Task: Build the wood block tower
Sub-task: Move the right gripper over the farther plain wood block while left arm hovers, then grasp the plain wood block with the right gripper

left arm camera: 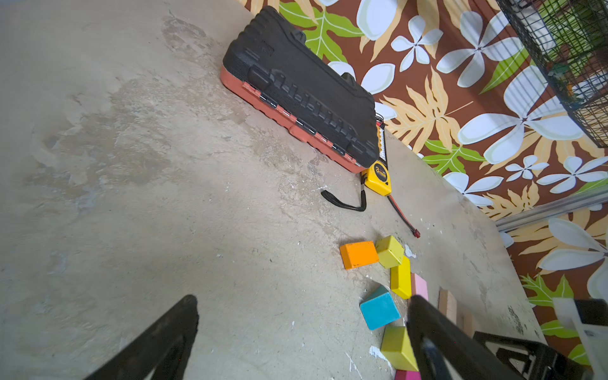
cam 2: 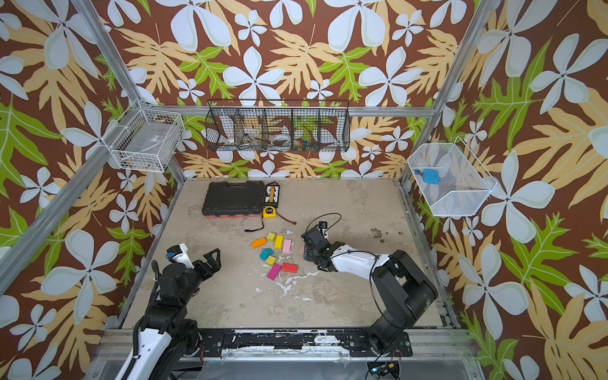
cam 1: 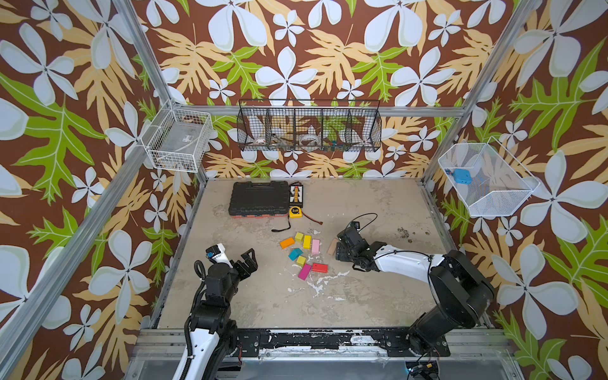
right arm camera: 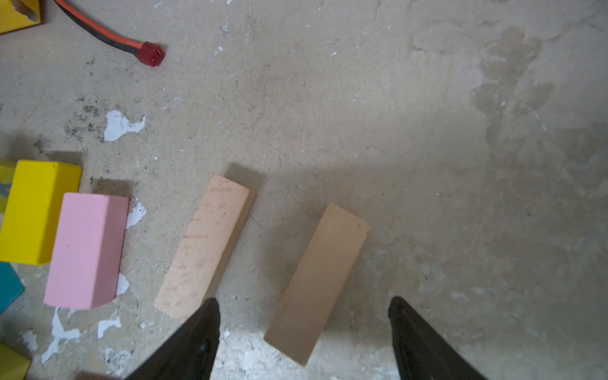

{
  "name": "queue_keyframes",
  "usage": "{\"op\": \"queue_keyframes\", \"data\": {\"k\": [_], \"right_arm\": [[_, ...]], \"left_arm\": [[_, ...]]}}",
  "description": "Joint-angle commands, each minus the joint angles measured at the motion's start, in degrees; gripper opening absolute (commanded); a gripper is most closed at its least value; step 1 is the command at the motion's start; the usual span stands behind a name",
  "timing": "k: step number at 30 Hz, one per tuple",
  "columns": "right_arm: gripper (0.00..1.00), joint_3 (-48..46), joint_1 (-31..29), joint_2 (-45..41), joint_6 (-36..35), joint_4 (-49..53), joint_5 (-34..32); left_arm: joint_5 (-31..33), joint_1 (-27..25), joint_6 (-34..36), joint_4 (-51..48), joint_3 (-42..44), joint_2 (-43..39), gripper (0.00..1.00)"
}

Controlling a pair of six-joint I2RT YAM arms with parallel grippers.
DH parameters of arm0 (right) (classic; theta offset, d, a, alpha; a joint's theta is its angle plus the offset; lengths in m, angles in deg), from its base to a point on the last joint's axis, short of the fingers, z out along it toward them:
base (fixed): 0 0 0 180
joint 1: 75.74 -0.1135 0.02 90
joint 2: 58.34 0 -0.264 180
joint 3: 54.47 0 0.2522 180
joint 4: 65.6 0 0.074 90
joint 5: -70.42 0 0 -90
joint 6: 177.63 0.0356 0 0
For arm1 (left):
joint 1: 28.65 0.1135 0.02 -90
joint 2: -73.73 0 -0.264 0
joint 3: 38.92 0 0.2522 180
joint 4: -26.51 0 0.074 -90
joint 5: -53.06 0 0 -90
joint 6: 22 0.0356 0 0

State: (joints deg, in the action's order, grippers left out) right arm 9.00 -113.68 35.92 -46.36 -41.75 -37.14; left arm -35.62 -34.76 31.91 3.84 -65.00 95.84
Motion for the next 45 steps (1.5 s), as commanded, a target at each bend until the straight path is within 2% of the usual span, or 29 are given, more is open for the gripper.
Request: {"op": "queue_keyframes", "data": {"k": [1, 8, 12, 23, 25, 27, 39, 41, 45], "right_arm": [[0.78, 2.1, 0.3, 2.6, -0.1, 2.1, -3.5], [0.71, 2.6, 1.7, 6.6, -0.1, 2.2, -4.7], [0.57, 1.5, 2.1, 7.0, -1.1, 1.3, -4.9], [0.34, -0.3, 2.2, 4.8, -2.4, 0.5, -4.7], [0.23, -0.3, 2.3, 4.4, -3.0, 0.5, -4.5], [0.19, -0.4, 2.5, 4.1, -3.8, 0.6, -4.2], [0.06, -1.5, 6.4, -0.7, -14.4, -0.2, -8.3], [0.02, -2.0, 7.8, -1.6, -16.4, -1.9, -5.4], [0.01, -1.6, 11.1, -2.5, -18.5, -2.9, -3.5]], "left_arm": [[-0.8, 0.0, -0.3, 1.5, -0.3, -0.8, 1.00], [-0.9, 0.0, -0.5, 0.6, 0.1, -4.3, 1.00], [-1.1, 0.0, -0.5, 0.6, 0.1, -3.5, 1.00], [-0.9, 0.0, -0.5, 0.9, -0.1, -1.8, 1.00], [-1.0, 0.0, -0.5, 1.0, -0.2, -1.8, 1.00], [-1.0, 0.0, -0.5, 1.0, -0.1, -1.8, 1.00], [-2.1, 0.0, -0.3, 2.0, 0.0, -1.8, 1.00], [-2.2, 0.0, -0.1, 2.1, 0.1, -1.7, 1.00], [-2.5, 0.0, -0.1, 2.4, 0.2, -1.6, 1.00]]}}
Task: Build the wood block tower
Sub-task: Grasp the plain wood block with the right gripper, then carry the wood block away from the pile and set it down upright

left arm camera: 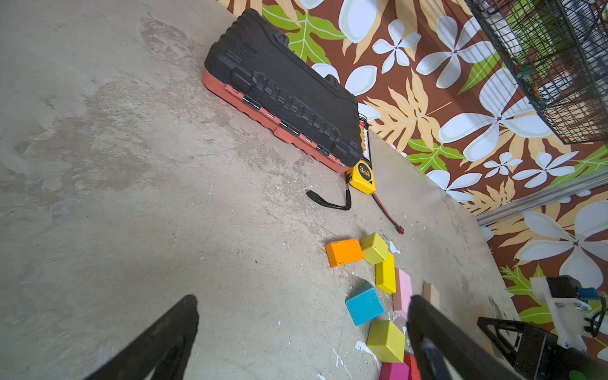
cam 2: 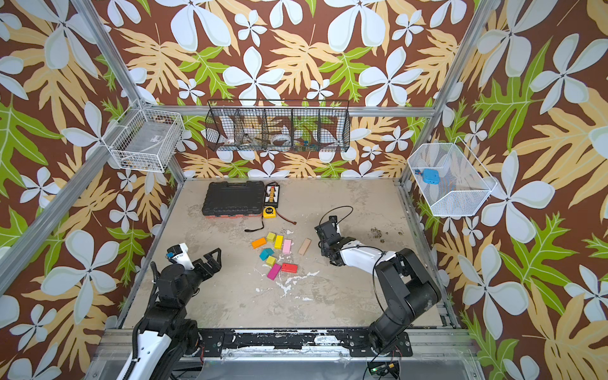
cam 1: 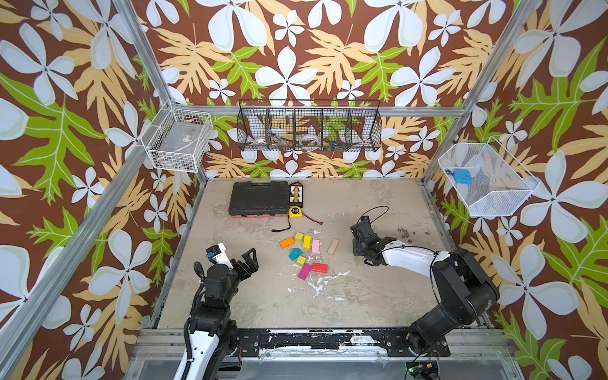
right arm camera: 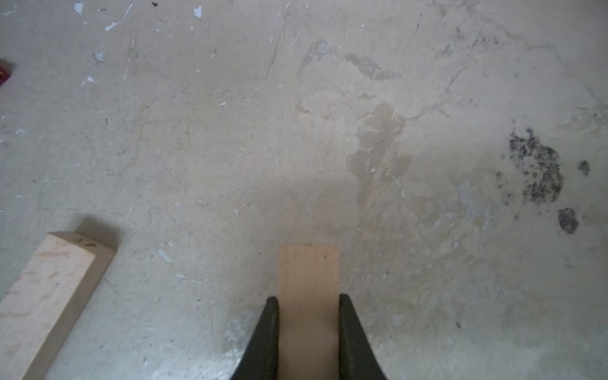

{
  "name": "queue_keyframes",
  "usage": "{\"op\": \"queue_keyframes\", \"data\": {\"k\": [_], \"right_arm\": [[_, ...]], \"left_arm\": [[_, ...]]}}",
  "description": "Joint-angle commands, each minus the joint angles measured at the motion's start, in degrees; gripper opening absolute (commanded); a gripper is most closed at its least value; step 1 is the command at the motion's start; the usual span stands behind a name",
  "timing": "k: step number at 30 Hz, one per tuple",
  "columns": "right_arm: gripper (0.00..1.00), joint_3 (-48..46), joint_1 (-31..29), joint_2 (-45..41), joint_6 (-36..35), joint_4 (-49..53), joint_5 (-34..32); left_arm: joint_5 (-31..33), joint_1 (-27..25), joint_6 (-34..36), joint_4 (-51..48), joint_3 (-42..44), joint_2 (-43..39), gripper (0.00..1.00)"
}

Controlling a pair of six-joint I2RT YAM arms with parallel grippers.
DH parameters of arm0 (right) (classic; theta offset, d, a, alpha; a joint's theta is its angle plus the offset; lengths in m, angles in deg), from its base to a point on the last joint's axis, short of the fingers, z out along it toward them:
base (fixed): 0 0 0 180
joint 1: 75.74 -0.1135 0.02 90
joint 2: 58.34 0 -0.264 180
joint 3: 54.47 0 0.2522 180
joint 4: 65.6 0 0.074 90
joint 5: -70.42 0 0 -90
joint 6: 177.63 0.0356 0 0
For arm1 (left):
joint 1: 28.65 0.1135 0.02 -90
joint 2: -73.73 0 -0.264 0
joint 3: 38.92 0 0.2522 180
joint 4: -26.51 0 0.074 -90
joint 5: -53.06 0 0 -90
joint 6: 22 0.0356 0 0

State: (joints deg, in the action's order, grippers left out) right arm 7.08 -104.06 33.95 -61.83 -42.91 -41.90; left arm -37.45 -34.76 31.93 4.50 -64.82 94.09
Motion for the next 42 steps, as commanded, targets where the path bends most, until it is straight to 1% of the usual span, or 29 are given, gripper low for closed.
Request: {"op": "queue_keyframes", "data": {"k": [1, 6, 10, 16, 24, 32, 35, 38, 40, 42], "right_arm": [[0.01, 0.5, 2.7, -0.6, -3.5, -2.3, 2.8], [0.00, 0.6, 8.4, 0.1, -3.9, -5.9, 11.5], [0.01, 3.7, 9.8, 3.7, -4.3, -5.5, 9.9], [0.00, 6.7, 10.3, 8.6, -4.8, -4.0, 11.8], [0.04, 9.1, 10.5, 11.7, -5.3, -2.6, 13.9], [0.26, 8.1, 10.6, 11.0, -5.1, -3.4, 14.2], [0.39, 6.0, 10.6, 8.6, -4.8, -5.1, 13.8], [0.59, 3.1, 10.6, 5.4, -4.3, -7.2, 12.8], [0.66, 1.1, 10.5, 3.1, -4.2, -8.7, 12.8], [0.70, -1.1, 10.5, 0.5, -4.0, -10.5, 12.7]], "left_arm": [[-0.6, 0.0, -0.1, 1.9, 0.1, 0.2, 1.00], [-0.6, 0.0, -0.2, 2.1, 0.0, 0.8, 1.00], [-0.6, 0.0, -0.1, 2.5, 0.0, 1.4, 1.00], [-0.4, 0.0, -0.2, 2.8, 0.0, 2.5, 1.00], [-0.4, 0.0, -0.2, 3.2, -0.3, 4.2, 1.00], [0.2, 0.0, -0.2, 3.5, -0.2, 4.6, 1.00], [1.3, 0.0, -0.2, 3.4, -0.1, 3.9, 1.00], [4.4, 0.0, -1.0, 3.5, 0.6, 1.8, 1.00], [4.5, 0.0, -1.3, 4.8, 1.4, 1.2, 1.00], [5.1, 0.0, -0.5, 4.2, 0.7, 1.7, 1.00]]}}
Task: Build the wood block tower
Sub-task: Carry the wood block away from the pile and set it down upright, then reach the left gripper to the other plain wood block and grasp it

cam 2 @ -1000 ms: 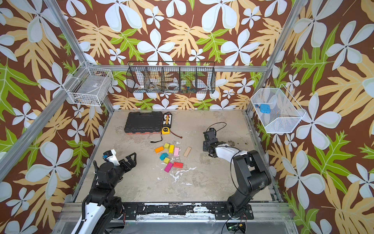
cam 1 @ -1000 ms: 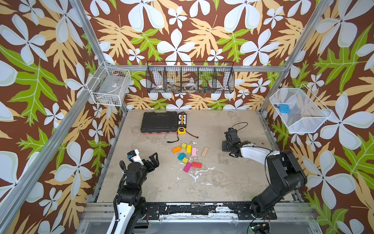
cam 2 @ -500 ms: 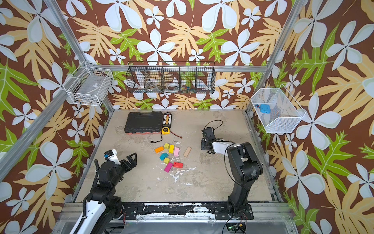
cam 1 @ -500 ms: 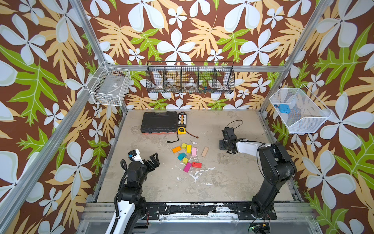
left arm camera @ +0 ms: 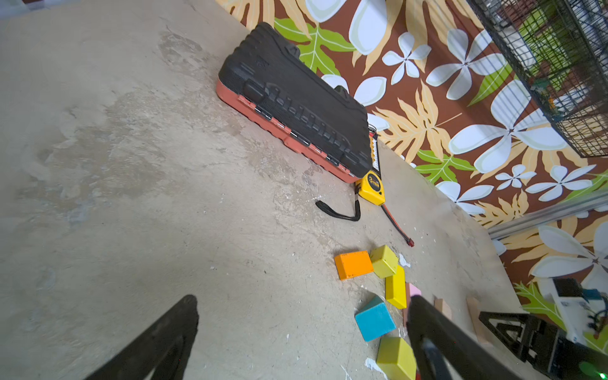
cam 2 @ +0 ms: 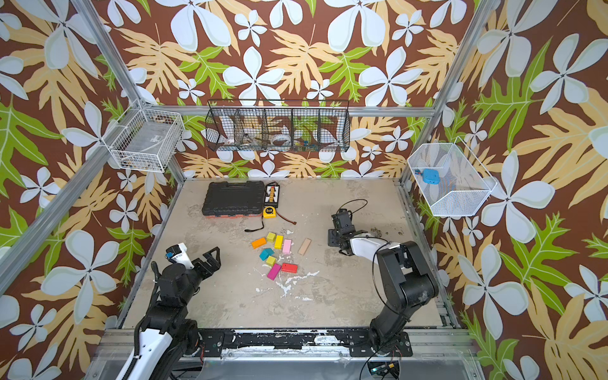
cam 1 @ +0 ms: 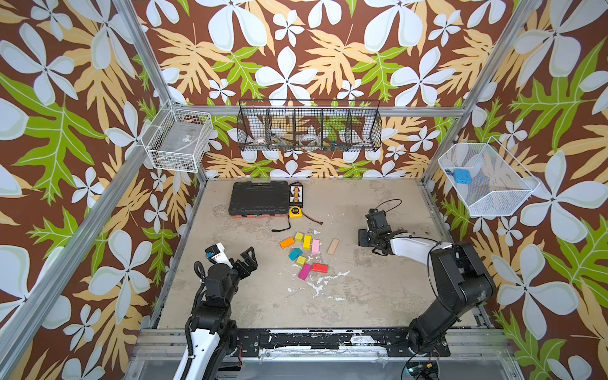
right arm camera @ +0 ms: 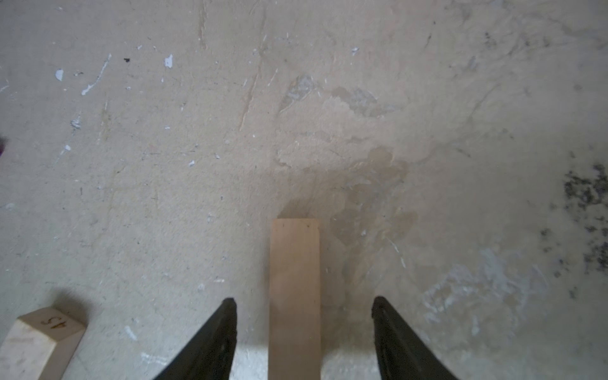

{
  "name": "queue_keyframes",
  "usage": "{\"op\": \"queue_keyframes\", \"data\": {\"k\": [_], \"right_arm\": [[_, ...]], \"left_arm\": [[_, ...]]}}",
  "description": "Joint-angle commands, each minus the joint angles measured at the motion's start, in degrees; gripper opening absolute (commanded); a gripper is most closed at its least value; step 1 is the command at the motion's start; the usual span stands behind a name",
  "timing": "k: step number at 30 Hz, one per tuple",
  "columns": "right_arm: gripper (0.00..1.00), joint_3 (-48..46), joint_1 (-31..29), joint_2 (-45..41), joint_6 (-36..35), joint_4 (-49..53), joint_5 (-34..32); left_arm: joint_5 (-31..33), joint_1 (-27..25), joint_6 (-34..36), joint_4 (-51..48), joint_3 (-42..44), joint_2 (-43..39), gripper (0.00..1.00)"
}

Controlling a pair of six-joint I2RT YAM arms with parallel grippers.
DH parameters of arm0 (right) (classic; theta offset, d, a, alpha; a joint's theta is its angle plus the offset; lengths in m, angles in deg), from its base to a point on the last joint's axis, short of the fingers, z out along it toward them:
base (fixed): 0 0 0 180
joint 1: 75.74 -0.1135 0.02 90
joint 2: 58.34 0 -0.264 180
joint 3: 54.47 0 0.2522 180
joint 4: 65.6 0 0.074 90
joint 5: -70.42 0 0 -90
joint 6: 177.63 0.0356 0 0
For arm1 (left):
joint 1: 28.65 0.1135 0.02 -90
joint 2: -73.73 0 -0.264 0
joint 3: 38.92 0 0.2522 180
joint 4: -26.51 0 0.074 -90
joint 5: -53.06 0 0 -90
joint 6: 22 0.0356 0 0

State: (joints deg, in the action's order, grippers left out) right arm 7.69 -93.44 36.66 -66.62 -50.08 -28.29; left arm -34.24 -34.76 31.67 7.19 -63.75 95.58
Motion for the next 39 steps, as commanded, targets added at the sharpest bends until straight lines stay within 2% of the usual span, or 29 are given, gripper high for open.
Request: {"op": "queue_keyframes", "data": {"k": [1, 5, 7, 12, 14, 17, 18, 20, 21, 23, 27, 30, 32, 35, 39], "right_arm": [[0.72, -3.2, -0.1, -4.0, 0.8, -4.5, -0.7], [0.84, -10.3, -0.1, -12.2, 1.9, -9.7, -2.2], [0.90, -13.6, 0.0, -16.6, 2.7, -11.9, -3.7], [0.98, -20.4, -0.1, -25.7, 4.1, -15.9, -6.0], [1.00, -22.5, -0.1, -28.7, 4.7, -16.9, -7.3], [1.00, -24.5, -0.1, -32.0, 5.7, -17.5, -9.4], [1.00, -25.0, 0.0, -32.8, 6.0, -17.4, -10.1], [1.00, -25.7, -0.1, -34.0, 6.6, -17.4, -11.0], [1.00, -26.3, 0.0, -34.6, 6.8, -17.8, -11.1], [1.00, -26.5, 0.0, -35.1, 7.0, -17.8, -11.7], [1.00, -24.8, -0.1, -34.4, 9.4, -14.8, -16.6], [1.00, -20.7, 0.0, -32.6, 17.3, -5.2, -25.0], [1.00, -17.1, 0.0, -30.6, 22.5, 1.4, -28.1], [0.97, -15.0, -0.1, -27.0, 17.0, 0.6, -24.1], [0.95, -13.5, -0.1, -25.0, 16.2, 1.6, -22.5]], "left_arm": [[3.1, 0.0, -0.1, 0.5, -1.1, 0.7, 1.00], [9.5, 0.0, 0.3, -4.3, -3.7, 0.9, 1.00], [12.7, 0.1, -2.8, -6.0, -4.1, -0.7, 1.00], [5.5, 0.0, -0.8, -3.5, -2.2, -6.8, 1.00], [5.6, -0.1, -2.6, -1.8, -2.2, -7.3, 1.00], [7.3, -0.1, -9.8, -2.5, -3.3, -5.7, 1.00], [5.9, -0.1, -10.6, -2.7, -4.2, -5.3, 1.00], [2.6, -0.1, -7.1, -0.3, -4.3, -5.7, 1.00], [3.0, -0.1, -7.7, 1.0, -3.3, -6.4, 1.00], [6.6, -0.1, -10.6, 0.2, -2.1, -8.1, 1.00], [1.1, -0.1, -3.3, 1.0, -2.9, -8.9, 1.00], [0.5, -0.1, -2.8, -1.6, -3.8, -9.3, 1.00], [0.9, -0.1, -2.9, -3.9, -4.7, -9.7, 1.00], [-0.1, -0.1, -1.4, -4.5, -6.5, -9.3, 1.00], [-2.0, -0.1, -0.2, -4.7, -8.7, -3.9, 1.00]]}}
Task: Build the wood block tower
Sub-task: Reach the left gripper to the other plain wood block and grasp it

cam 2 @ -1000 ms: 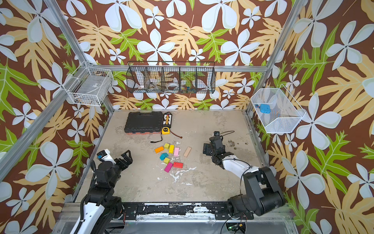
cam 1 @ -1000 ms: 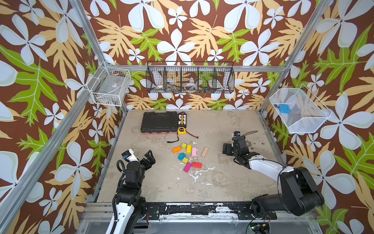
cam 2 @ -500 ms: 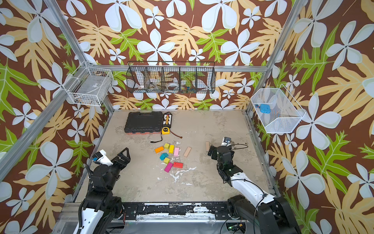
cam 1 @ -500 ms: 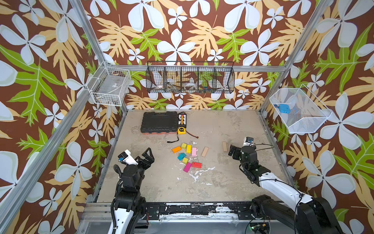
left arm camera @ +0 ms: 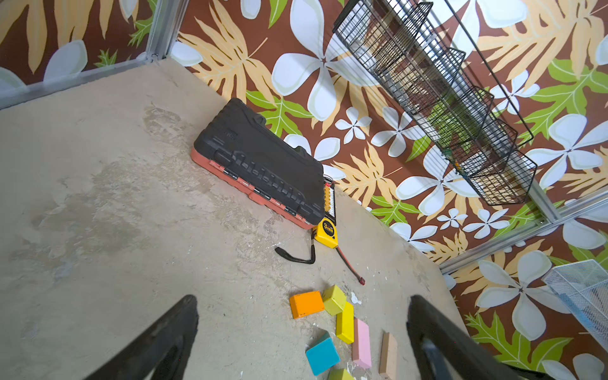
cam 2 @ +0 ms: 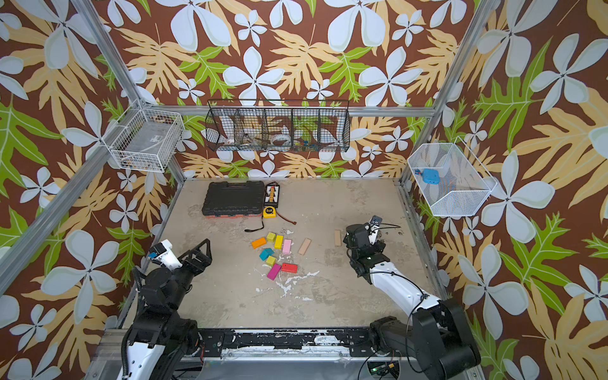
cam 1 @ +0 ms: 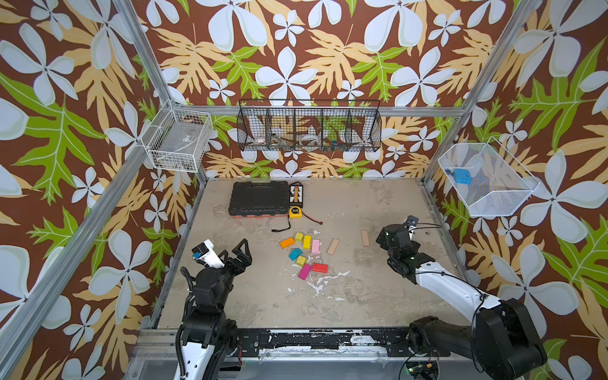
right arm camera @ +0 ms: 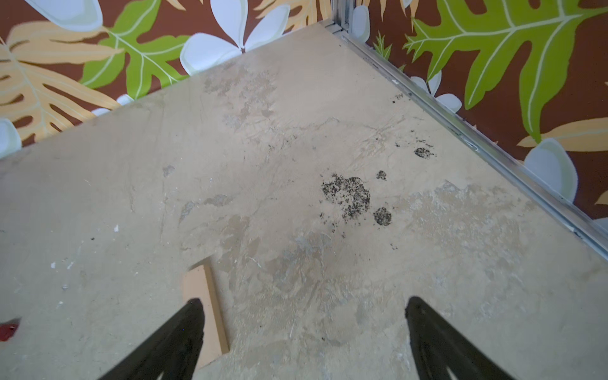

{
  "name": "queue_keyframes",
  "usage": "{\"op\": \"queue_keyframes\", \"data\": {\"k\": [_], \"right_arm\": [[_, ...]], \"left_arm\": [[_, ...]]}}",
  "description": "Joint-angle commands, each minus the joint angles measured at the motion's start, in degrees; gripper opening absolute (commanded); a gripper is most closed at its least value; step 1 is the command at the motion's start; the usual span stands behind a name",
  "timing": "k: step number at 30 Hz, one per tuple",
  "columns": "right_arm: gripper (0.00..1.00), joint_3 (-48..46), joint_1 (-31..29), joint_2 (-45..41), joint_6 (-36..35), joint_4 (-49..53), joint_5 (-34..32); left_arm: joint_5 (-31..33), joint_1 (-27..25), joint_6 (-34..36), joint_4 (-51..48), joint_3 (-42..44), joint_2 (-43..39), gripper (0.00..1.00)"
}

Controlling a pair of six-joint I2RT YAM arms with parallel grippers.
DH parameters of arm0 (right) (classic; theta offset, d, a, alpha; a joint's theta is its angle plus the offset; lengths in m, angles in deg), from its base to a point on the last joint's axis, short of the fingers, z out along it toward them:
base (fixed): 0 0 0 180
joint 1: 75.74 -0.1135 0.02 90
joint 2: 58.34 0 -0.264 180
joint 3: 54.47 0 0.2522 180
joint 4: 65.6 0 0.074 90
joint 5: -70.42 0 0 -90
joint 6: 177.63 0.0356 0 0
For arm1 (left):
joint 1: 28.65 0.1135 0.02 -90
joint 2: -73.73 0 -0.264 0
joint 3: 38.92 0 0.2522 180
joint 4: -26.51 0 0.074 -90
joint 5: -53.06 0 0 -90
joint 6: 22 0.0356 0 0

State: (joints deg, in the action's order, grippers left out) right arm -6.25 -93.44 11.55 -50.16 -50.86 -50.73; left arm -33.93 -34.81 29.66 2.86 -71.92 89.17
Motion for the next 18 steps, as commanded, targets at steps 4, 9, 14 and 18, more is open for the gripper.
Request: {"op": "queue_keyframes", "data": {"k": [4, 9, 14, 18], "right_arm": [[0.96, -3.6, 0.0, -5.4, -0.6, -0.9, 0.6], [0.95, -6.8, 0.0, -11.6, 7.3, 0.5, -6.2], [1.00, -7.7, 0.0, -16.6, 10.3, 3.0, -11.4], [1.00, -7.8, 0.0, -17.9, 5.2, 2.0, -10.4]], "left_arm": [[-6.7, -0.5, 1.6, 2.2, -2.0, 12.1, 1.00], [3.4, -13.2, 1.5, 0.3, -8.3, 24.5, 0.95], [26.3, -36.7, -1.3, -0.1, -13.8, 35.8, 0.90], [25.5, -42.0, -1.5, 0.1, -19.8, 48.5, 0.84]]}}
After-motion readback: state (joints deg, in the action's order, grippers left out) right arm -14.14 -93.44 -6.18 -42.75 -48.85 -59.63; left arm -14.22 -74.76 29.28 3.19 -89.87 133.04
